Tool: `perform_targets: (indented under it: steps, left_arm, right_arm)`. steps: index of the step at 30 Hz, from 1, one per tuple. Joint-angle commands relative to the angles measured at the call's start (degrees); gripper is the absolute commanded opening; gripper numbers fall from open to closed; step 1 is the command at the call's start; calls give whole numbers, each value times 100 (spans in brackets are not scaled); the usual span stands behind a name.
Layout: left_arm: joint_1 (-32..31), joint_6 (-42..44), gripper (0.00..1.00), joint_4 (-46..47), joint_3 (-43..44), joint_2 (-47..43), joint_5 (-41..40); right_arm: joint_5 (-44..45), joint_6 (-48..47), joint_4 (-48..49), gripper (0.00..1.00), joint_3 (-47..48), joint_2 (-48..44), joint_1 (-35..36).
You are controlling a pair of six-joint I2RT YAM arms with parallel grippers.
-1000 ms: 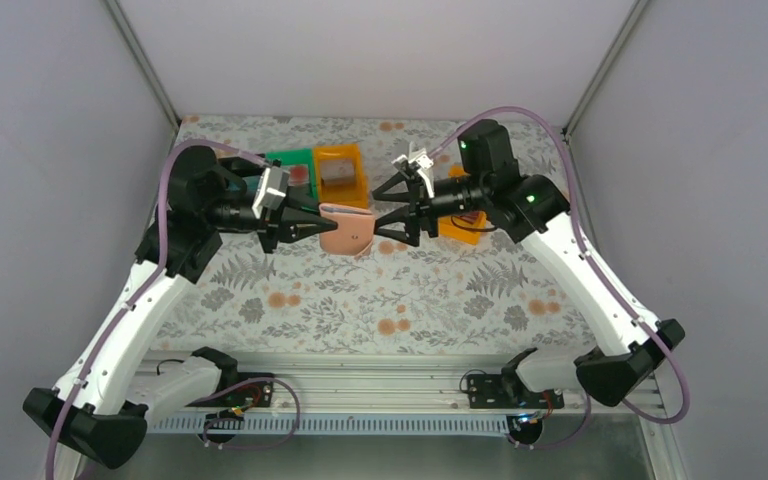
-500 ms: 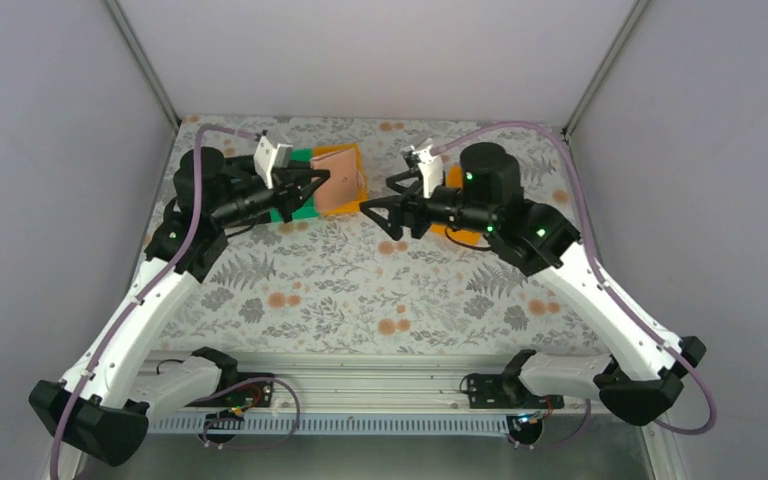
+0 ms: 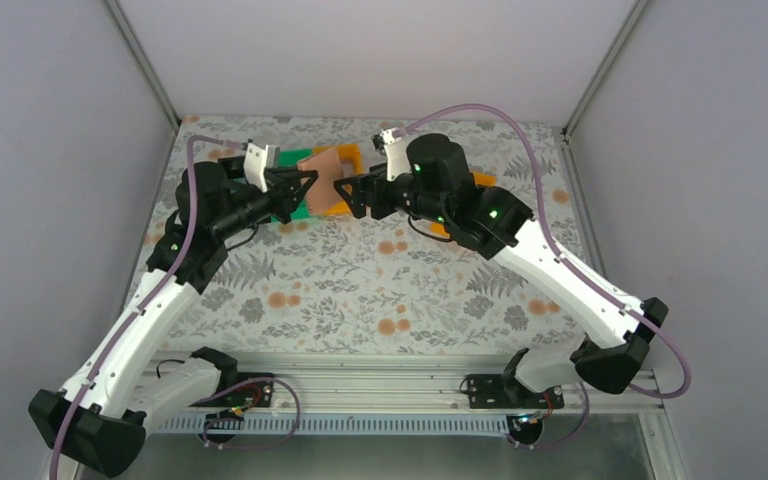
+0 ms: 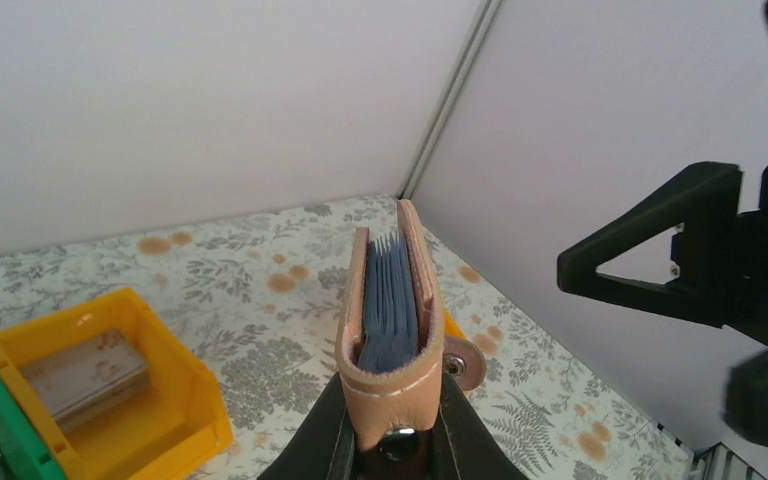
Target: Take the credit cards out of the card holder
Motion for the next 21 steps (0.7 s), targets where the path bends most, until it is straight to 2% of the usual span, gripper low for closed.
perform_targets:
  steps: [1, 21]
  left_arm:
    - [12, -177, 2, 392, -32, -224, -71]
    - [12, -379, 2, 604, -413, -617, -1]
  right_arm:
    - [482, 339, -18, 84, 176, 31, 75]
    - [226, 68, -220, 90, 344, 253, 31]
